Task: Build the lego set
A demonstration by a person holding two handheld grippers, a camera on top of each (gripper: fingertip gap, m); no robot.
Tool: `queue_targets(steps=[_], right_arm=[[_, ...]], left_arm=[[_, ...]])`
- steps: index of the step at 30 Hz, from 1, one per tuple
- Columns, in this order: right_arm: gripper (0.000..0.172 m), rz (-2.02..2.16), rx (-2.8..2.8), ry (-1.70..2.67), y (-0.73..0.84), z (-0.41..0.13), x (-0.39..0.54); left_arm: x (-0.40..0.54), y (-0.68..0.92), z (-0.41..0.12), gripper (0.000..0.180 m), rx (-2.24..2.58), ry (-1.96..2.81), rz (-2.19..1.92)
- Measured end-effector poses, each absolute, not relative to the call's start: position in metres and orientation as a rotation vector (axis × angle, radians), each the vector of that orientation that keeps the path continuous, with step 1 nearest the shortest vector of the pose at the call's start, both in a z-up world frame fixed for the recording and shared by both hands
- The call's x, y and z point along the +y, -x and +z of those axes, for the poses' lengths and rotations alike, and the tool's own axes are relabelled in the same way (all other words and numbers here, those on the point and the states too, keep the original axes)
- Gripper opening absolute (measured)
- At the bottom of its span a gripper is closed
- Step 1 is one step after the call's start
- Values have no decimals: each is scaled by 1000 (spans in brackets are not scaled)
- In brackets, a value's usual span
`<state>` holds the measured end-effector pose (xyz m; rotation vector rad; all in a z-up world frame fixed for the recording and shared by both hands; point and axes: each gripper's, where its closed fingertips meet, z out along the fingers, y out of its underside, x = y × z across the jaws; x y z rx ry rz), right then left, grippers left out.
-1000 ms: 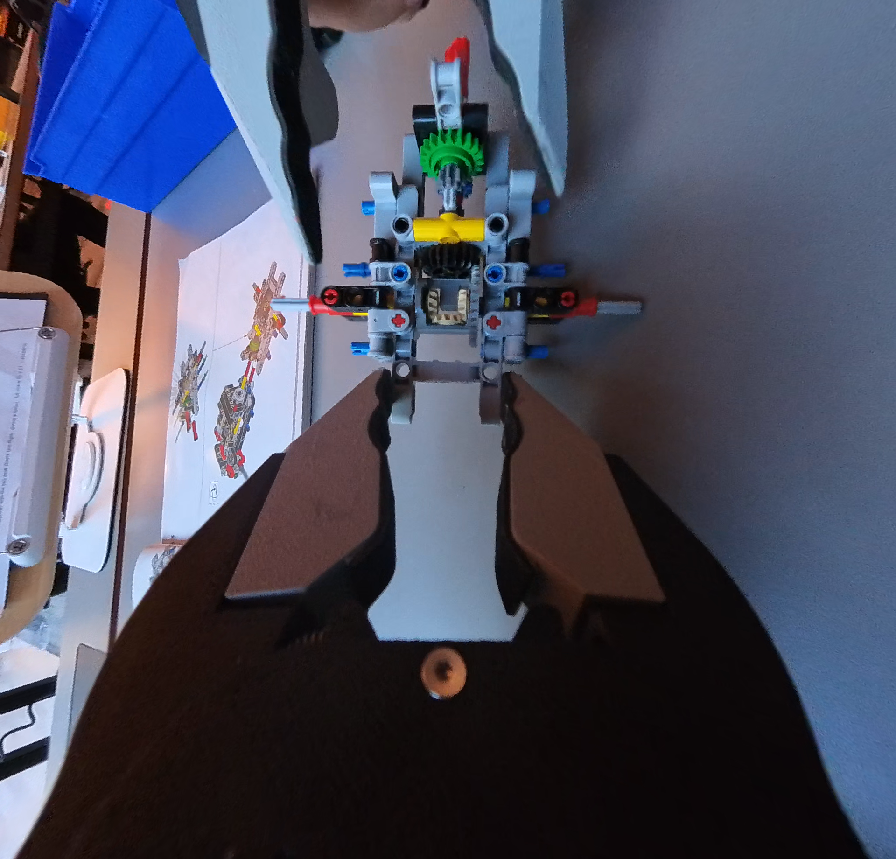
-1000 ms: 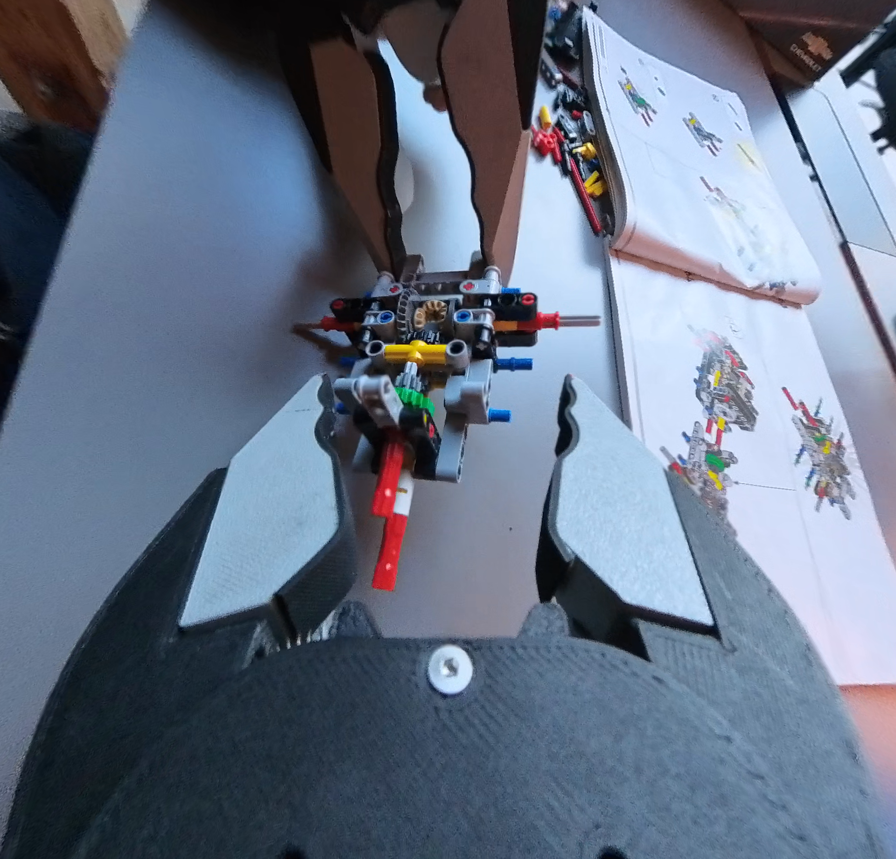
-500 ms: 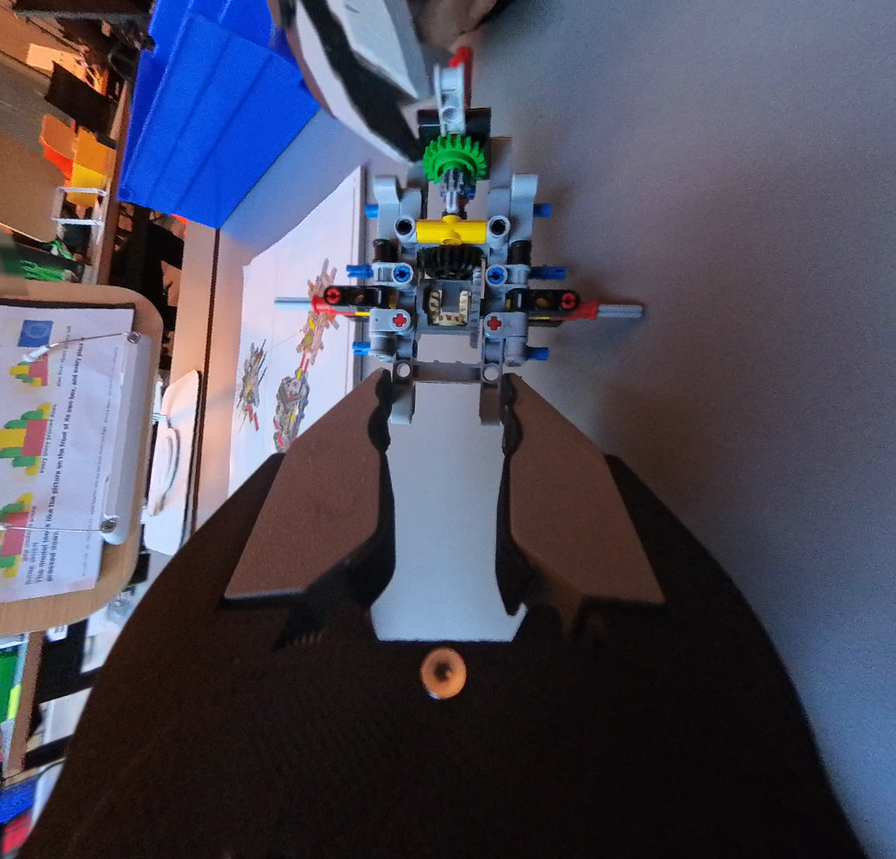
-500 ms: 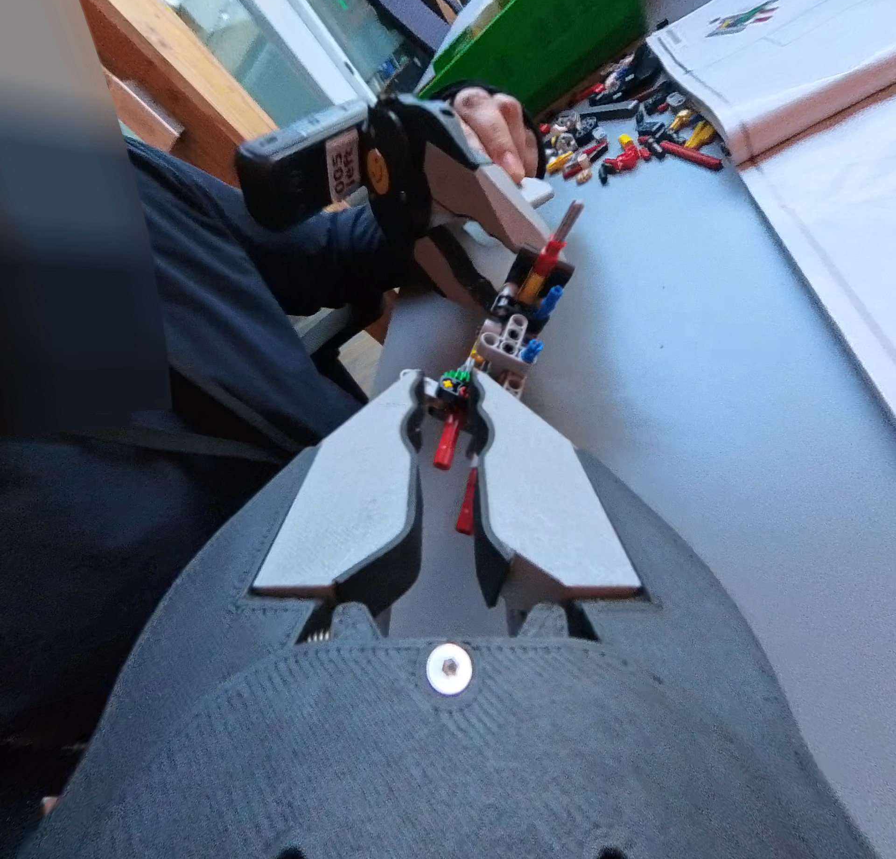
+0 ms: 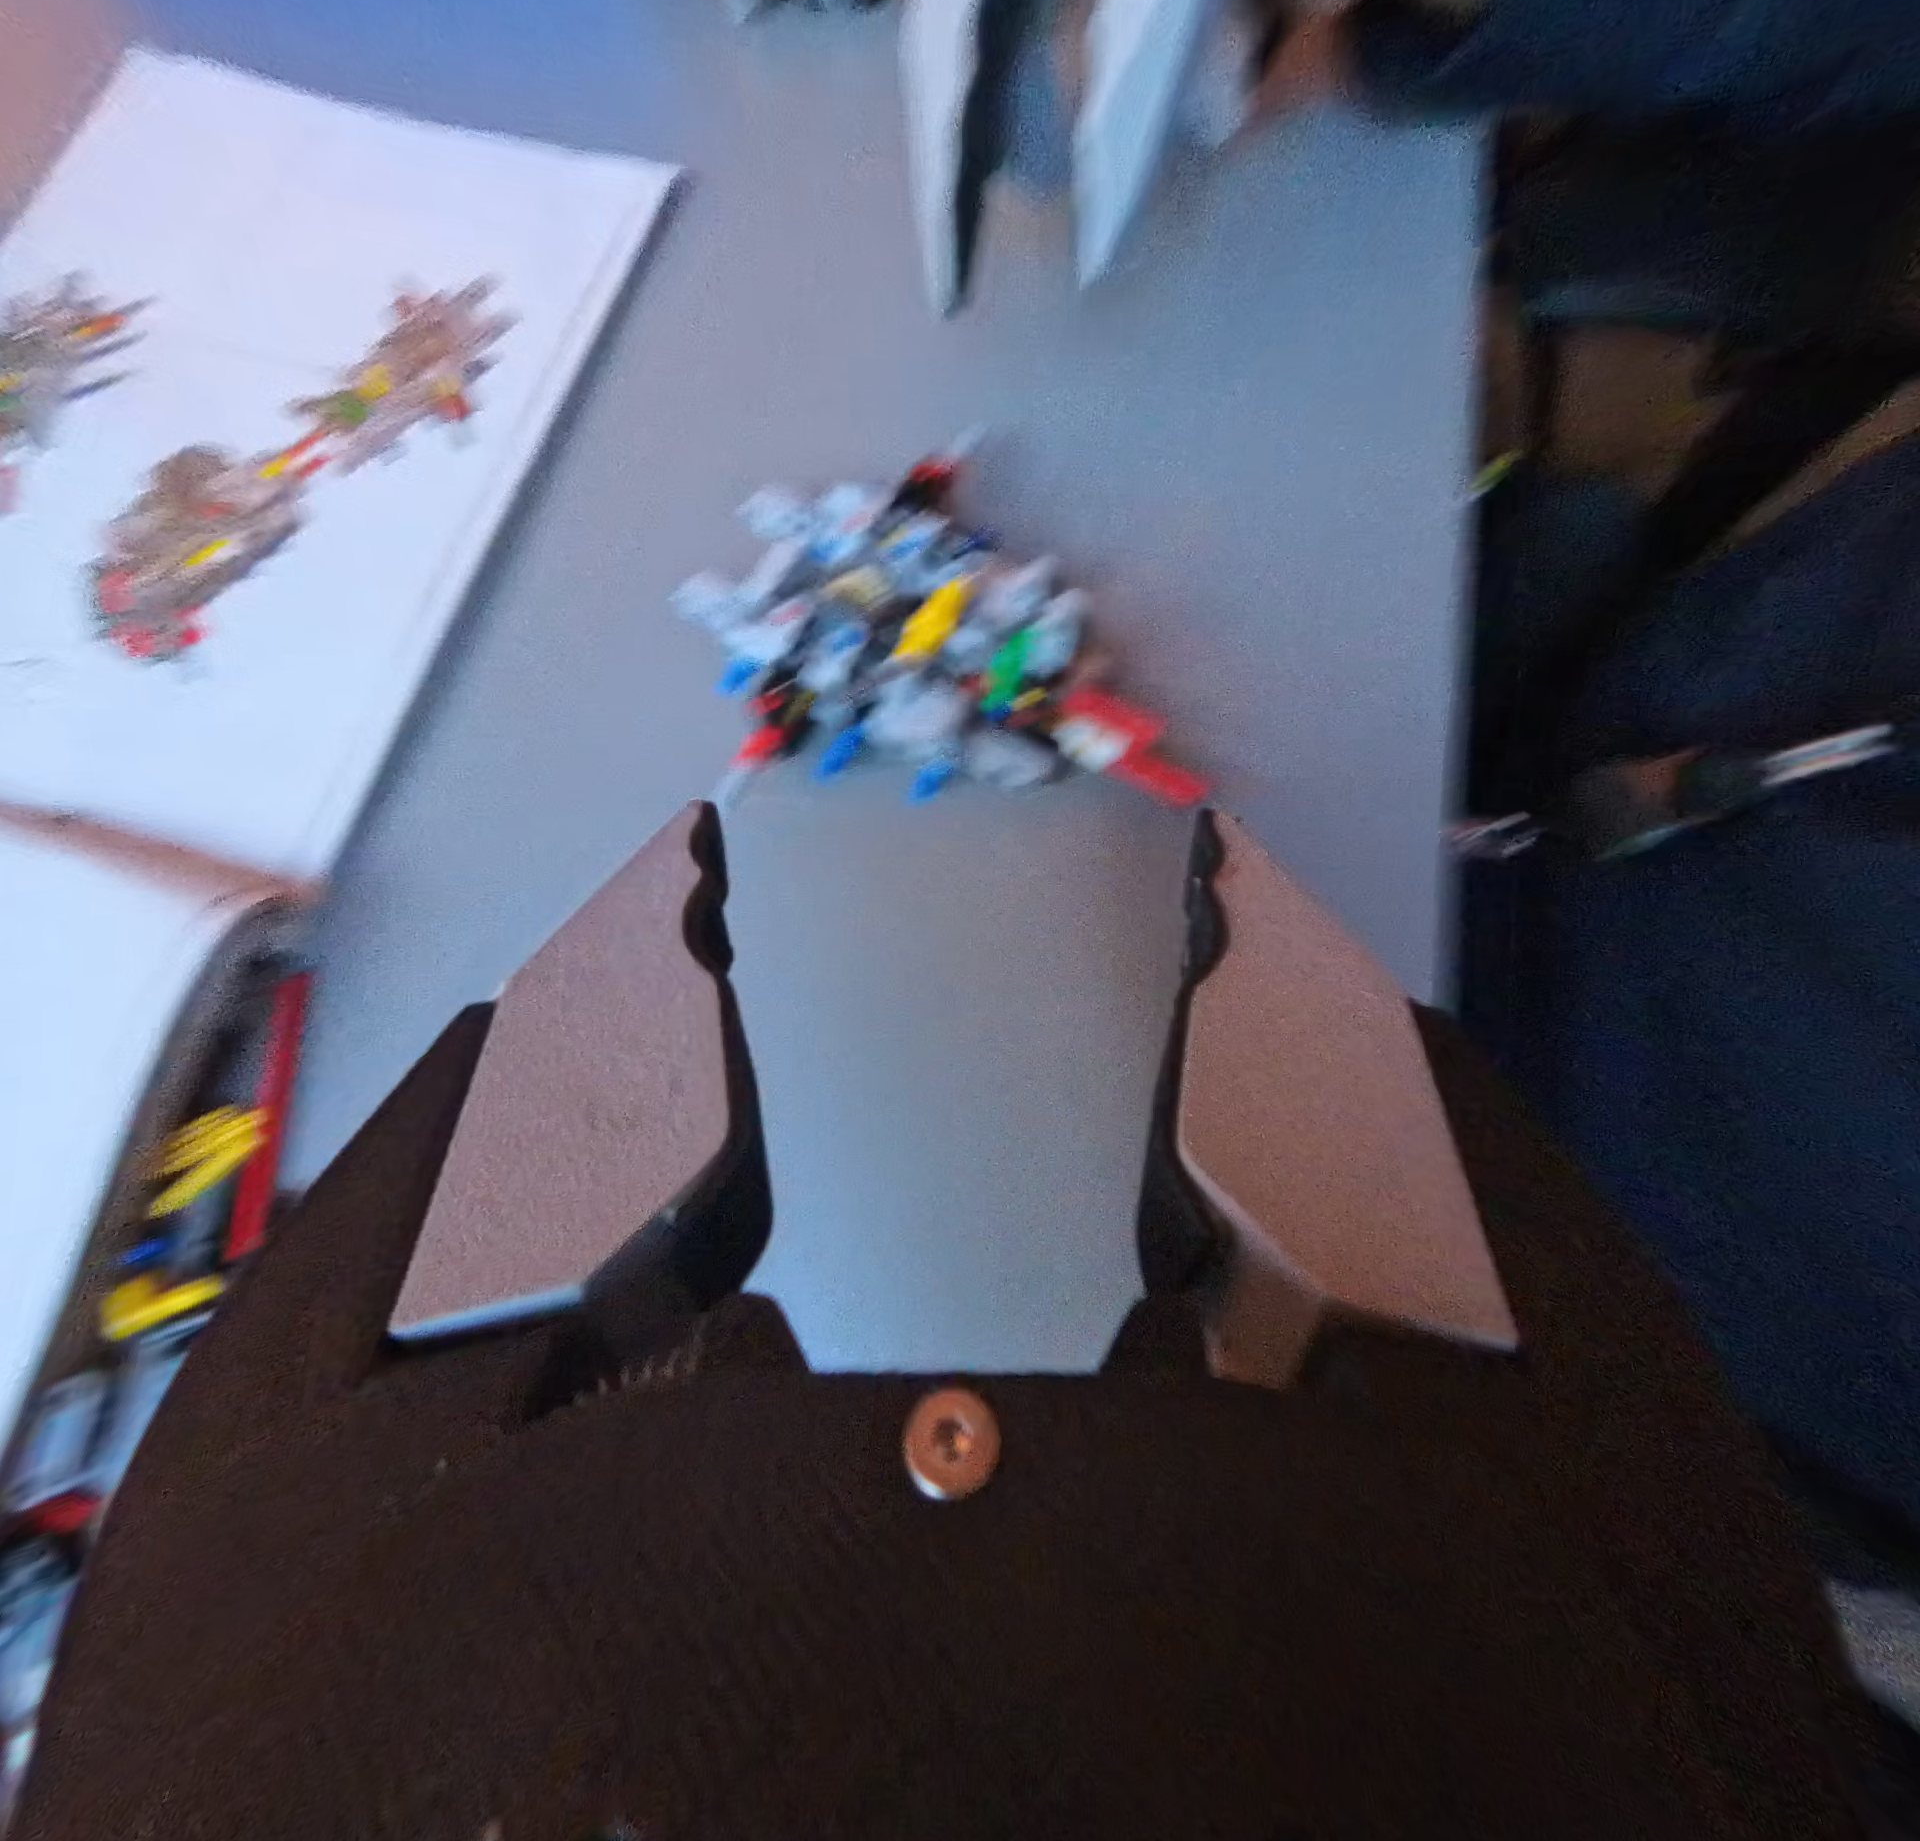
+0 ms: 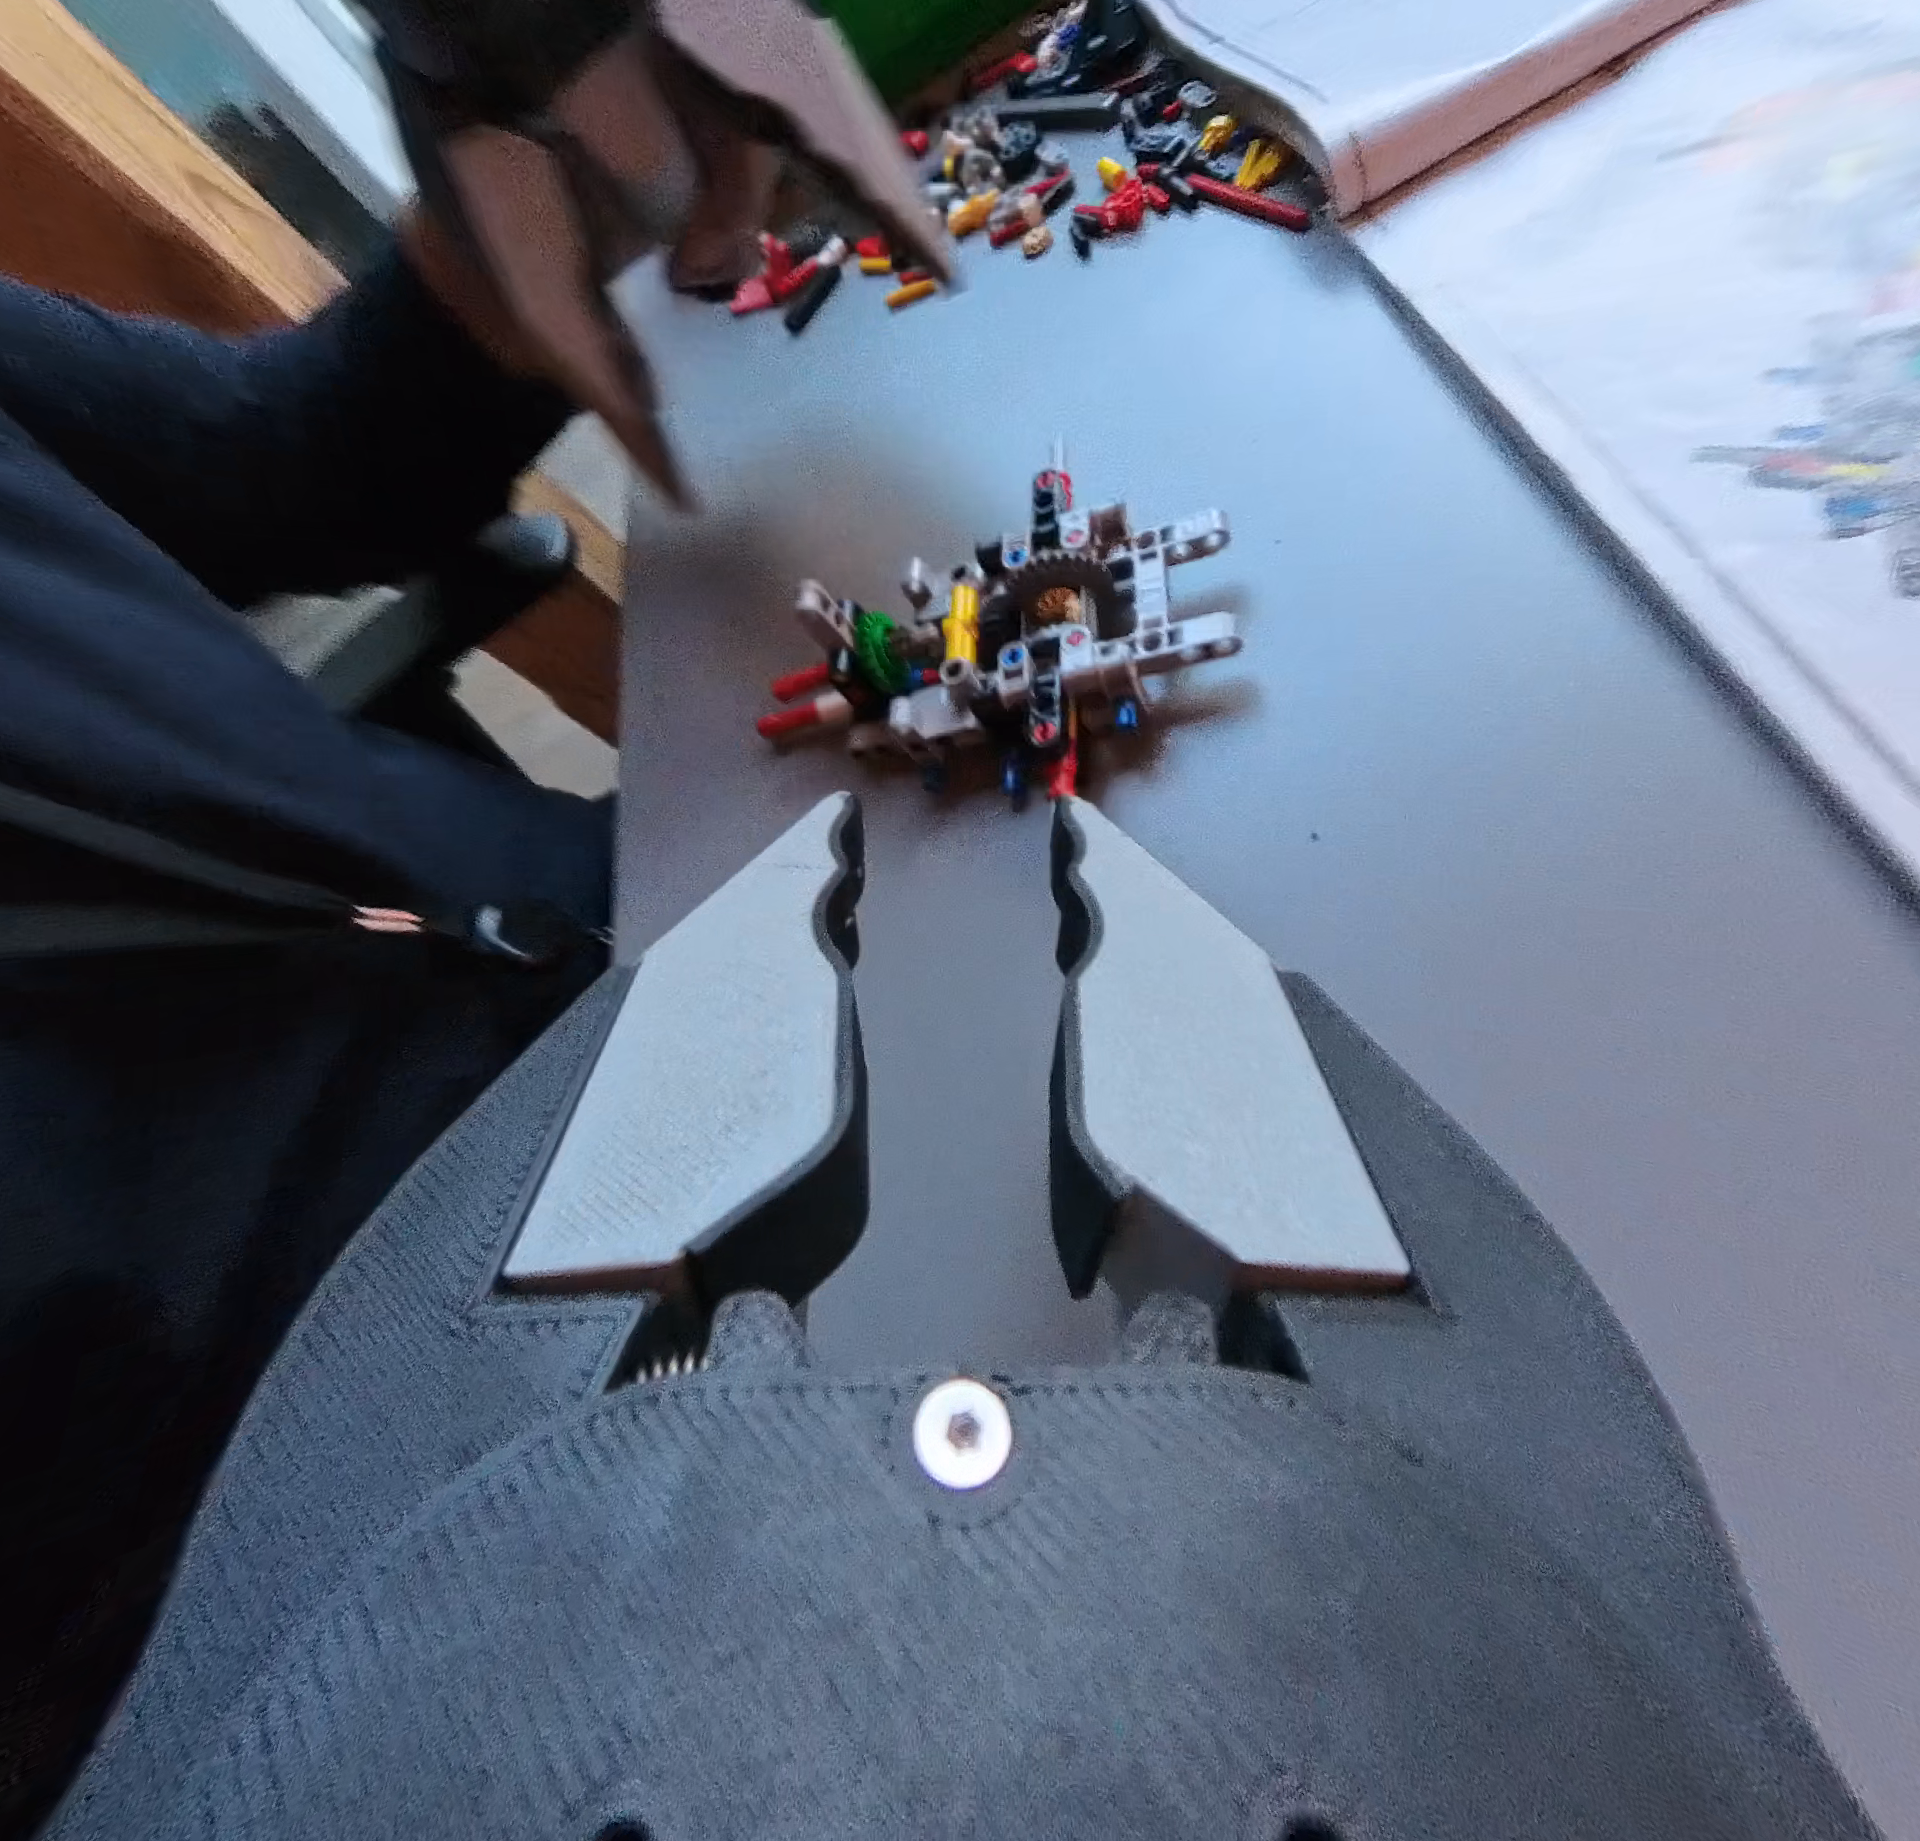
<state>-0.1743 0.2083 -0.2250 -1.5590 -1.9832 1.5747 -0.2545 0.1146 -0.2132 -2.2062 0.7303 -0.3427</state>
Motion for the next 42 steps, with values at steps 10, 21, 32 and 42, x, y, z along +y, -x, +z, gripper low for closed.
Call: queue_targets(steps=[10,21,32,42], right_arm=[[3,952,-2118,1259,179,-263,193],[15,872,-2118,1272,196,-272,190],[0,852,-2157,1202,204,-274,191],[0,880,-2171,1230,205,-274,191]], left_arm=[[143,251,-228,39,662,2333,-118],[174,274,-245,51,1112,2324,-229],[172,269,-274,22,1273,2255,-353],[169,266,-274,20,1217,2167,-438]])
